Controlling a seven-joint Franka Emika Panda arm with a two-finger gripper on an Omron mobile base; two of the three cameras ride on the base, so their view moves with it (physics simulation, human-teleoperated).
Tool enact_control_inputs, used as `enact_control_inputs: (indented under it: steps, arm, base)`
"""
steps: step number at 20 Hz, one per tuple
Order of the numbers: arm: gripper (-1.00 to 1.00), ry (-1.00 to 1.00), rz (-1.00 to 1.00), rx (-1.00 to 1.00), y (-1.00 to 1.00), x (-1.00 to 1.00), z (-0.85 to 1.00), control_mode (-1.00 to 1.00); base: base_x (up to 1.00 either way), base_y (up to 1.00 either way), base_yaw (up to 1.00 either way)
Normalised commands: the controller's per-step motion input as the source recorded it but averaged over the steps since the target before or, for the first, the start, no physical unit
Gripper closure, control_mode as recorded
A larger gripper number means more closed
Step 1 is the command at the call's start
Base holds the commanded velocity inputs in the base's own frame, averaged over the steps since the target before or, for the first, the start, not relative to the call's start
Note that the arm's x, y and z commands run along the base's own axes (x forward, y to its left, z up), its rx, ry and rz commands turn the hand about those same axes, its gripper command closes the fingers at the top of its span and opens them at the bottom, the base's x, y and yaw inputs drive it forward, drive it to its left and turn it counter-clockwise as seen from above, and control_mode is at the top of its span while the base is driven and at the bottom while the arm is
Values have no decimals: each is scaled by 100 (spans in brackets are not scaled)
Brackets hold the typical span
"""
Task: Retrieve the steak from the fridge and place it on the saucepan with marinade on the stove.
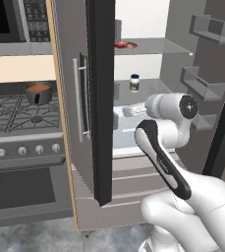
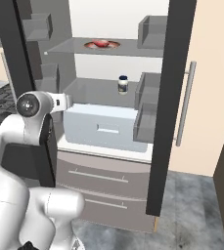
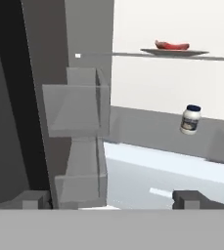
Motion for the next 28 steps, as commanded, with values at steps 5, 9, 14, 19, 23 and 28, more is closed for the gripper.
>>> enact_control_inputs:
  steps: [5, 9, 14, 19, 23, 28]
  arm:
    - [-100, -6, 4, 20, 0, 8, 97, -100]
    - [-100, -2, 2, 11, 6, 21, 50, -100]
    - [-100, -13, 0, 6, 1, 21, 0, -100]
    - [-100, -21, 0, 2, 0, 24, -35, -100]
    - [-100, -19, 6, 7, 3, 44, -22, -100]
    - [-100, 0, 3, 3, 0, 25, 18, -100]
  base:
    - [0, 0, 0]
    - [0, 0, 0]
    - [0, 0, 0]
    - [0, 0, 0]
    - [0, 0, 0]
    - [0, 0, 0]
